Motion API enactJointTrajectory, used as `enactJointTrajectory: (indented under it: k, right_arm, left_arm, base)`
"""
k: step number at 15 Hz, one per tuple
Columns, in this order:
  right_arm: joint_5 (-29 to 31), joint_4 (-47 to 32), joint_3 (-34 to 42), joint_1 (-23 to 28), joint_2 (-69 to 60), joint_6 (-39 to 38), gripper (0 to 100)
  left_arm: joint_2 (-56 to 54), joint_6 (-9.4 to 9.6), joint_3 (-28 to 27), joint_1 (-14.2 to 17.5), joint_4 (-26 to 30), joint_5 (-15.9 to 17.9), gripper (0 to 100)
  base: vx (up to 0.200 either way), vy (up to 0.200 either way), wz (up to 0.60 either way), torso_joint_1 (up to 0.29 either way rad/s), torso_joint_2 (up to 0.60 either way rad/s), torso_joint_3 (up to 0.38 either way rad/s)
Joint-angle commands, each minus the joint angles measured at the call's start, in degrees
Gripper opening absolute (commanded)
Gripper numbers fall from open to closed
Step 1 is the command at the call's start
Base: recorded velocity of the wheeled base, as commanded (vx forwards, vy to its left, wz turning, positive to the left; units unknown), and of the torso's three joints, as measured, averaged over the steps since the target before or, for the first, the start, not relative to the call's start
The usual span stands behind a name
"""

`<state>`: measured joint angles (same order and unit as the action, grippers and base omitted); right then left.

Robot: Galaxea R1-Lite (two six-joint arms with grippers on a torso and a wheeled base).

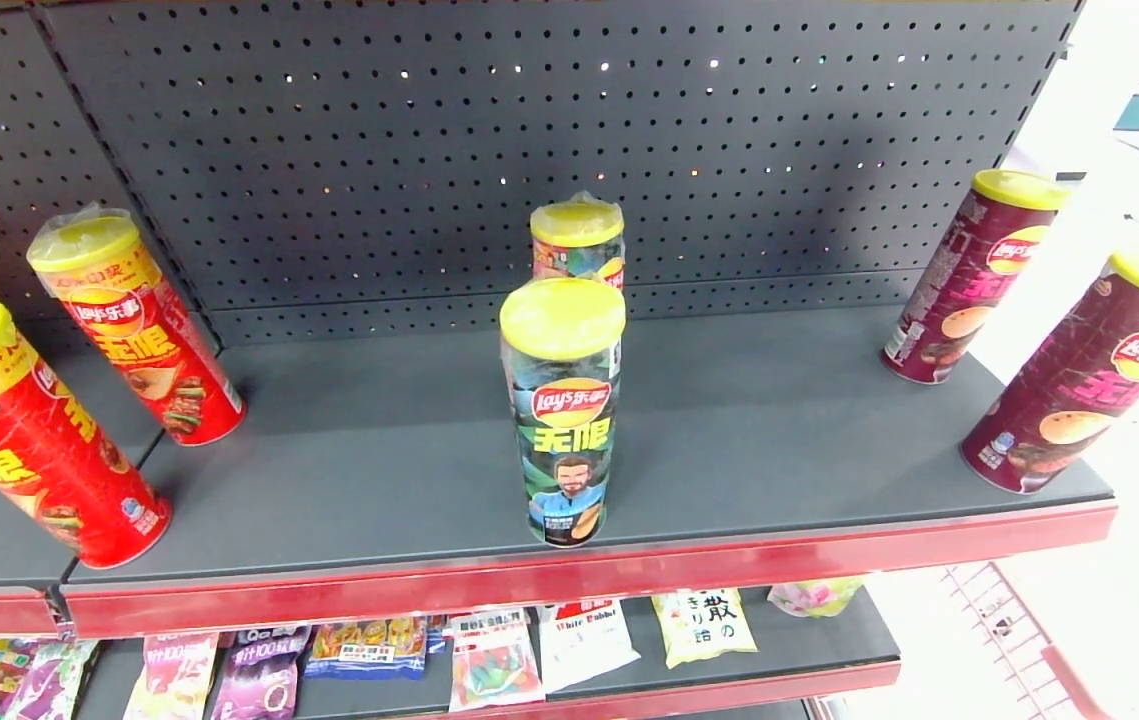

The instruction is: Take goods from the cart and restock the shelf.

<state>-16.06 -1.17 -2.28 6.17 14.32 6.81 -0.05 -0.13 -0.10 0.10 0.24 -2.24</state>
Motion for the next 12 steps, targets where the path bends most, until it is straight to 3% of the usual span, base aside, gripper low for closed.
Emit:
enactJointTrajectory:
  k: [1,3,5,6,8,10,12]
  right_arm:
    - [0.5,0.3,0.5,0.9,-8.7,-0.1,100]
    - [2.2,2.2,1.3,0.9,-8.7,-0.3,100]
    - [12.7,3.9,2.3,1.0,-8.6,-2.7,100]
    - [14.3,3.7,2.3,1.0,-8.6,-3.4,100]
    - [13.3,1.3,2.3,0.4,-8.6,-3.5,100]
    - [13.1,0.6,2.1,-9.2,-9.3,-4.4,100]
    - [13.1,0.6,2.1,-9.5,-9.4,-4.8,100]
  left_arm:
    - [0.0,-0.04,0.0,0.0,0.0,0.0,100]
    - [0.0,-0.04,0.0,0.1,0.0,0.0,100]
    - [0.0,-0.04,0.0,0.0,0.0,0.0,100]
    - [0.0,-0.04,0.0,0.1,0.0,0.0,100]
    - [0.0,-0.04,0.0,0.1,0.0,0.0,100]
    - [0.0,-0.04,0.0,0.1,0.0,0.0,100]
    - [0.0,-0.04,0.0,0.0,0.0,0.0,100]
  base:
    - [0.000,0.000,0.00,0.000,0.00,0.000]
    - [0.000,0.000,0.00,0.000,0.00,0.000]
    - [0.000,0.000,0.00,0.000,0.00,0.000]
    - [0.000,0.000,0.00,0.000,0.00,0.000]
    - [0.000,0.000,0.00,0.000,0.00,0.000]
    - [0.000,0.000,0.00,0.000,0.00,0.000]
    - [0.000,0.000,0.00,0.000,0.00,0.000]
